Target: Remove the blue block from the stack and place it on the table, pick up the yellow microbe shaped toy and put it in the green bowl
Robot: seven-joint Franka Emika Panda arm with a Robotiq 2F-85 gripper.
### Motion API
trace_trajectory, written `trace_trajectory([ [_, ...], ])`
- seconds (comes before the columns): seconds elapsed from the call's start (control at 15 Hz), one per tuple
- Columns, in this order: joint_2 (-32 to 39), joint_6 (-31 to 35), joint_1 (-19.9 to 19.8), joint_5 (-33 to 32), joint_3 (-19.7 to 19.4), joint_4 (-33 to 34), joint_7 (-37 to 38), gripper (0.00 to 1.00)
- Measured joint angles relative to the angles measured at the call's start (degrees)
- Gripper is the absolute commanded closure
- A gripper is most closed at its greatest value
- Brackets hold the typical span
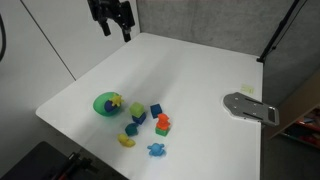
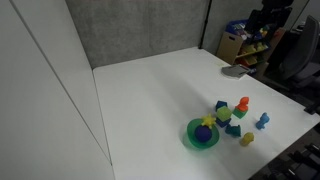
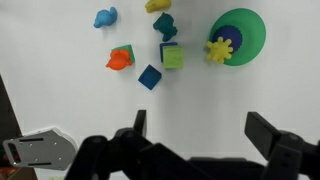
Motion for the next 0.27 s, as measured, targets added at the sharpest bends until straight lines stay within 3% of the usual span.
trace_trajectory([
  [0.27, -0.18, 0.0, 0.0, 0.0, 0.03, -0.01, 0.0, 0.0],
])
